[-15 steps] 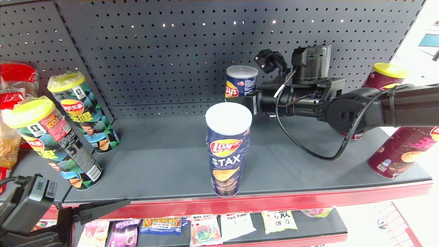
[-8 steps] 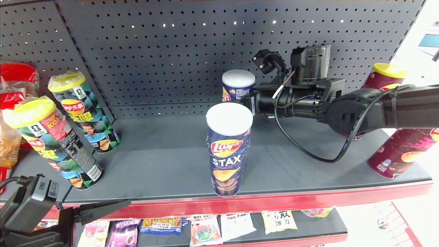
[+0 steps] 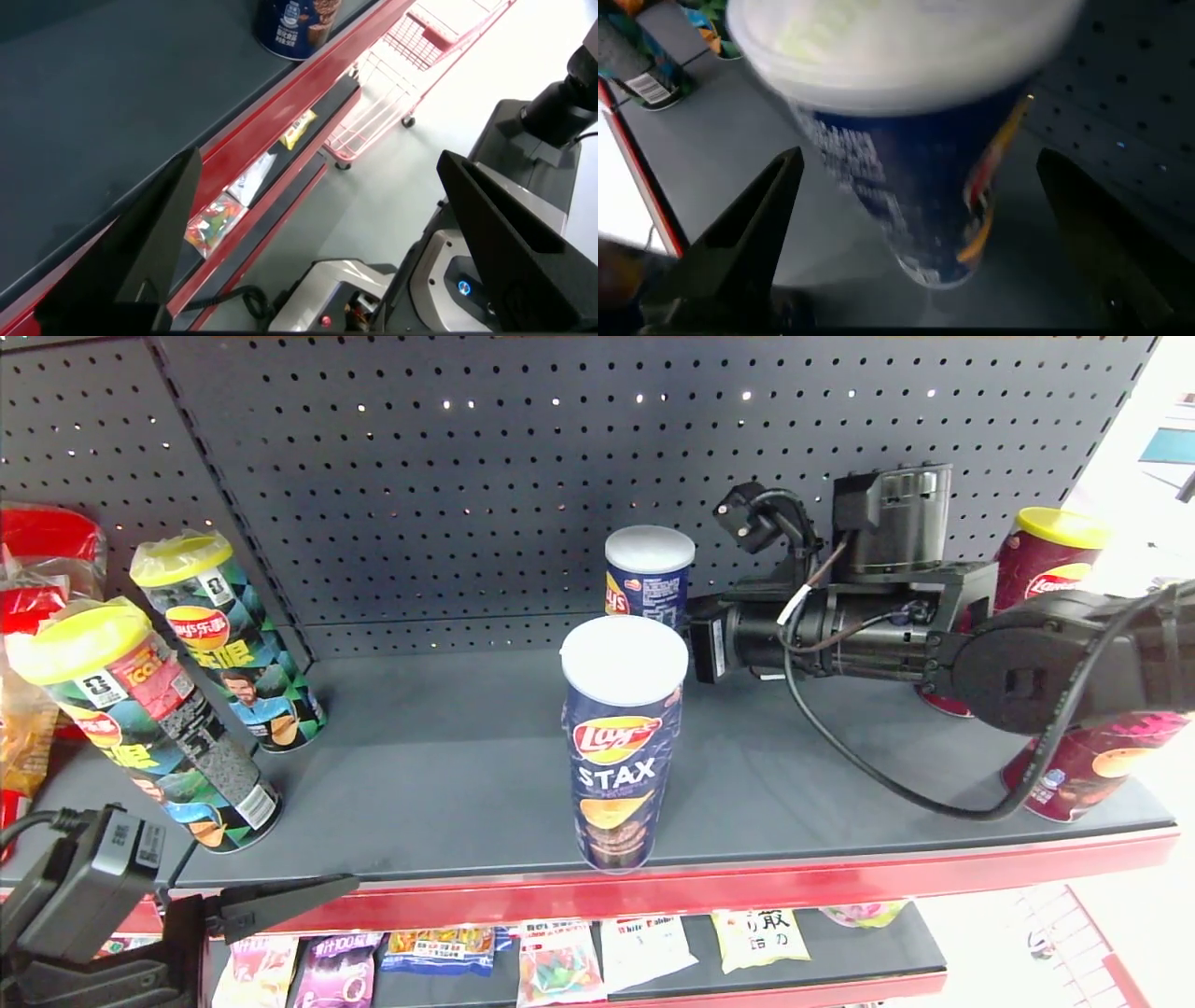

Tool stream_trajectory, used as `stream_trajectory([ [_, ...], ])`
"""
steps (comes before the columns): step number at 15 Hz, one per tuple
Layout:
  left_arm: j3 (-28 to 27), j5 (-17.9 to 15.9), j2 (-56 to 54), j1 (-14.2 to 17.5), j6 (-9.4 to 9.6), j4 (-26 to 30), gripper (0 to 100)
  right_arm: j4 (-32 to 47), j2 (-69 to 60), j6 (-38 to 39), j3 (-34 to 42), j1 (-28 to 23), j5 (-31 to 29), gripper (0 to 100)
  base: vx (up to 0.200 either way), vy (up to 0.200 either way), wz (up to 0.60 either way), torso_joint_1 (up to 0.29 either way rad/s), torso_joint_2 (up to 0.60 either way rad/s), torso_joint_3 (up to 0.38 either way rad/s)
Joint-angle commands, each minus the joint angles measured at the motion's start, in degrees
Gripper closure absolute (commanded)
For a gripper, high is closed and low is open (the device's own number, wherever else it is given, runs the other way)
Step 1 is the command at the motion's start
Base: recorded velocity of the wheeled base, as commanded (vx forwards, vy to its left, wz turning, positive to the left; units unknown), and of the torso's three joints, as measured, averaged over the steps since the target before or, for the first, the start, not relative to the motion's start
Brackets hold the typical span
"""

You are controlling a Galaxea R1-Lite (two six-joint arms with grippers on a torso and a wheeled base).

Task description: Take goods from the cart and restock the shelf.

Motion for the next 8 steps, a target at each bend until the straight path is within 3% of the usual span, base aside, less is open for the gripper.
stream_trajectory([
  [1,-0.12,-0.01,0.45,-0.01,0.01,0.0,0,-0.04,-3.57,0.05,1.77,-0.1,-1.48,0,0.0,0.0,0.0,0.0,0.0,0.0],
  [8,-1.0,-0.01,2.21,-0.01,0.01,0.0,0,-0.04,-11.3,0.14,11.26,-0.46,-1.83,0,0.0,0.0,0.0,0.0,0.0,0.0],
])
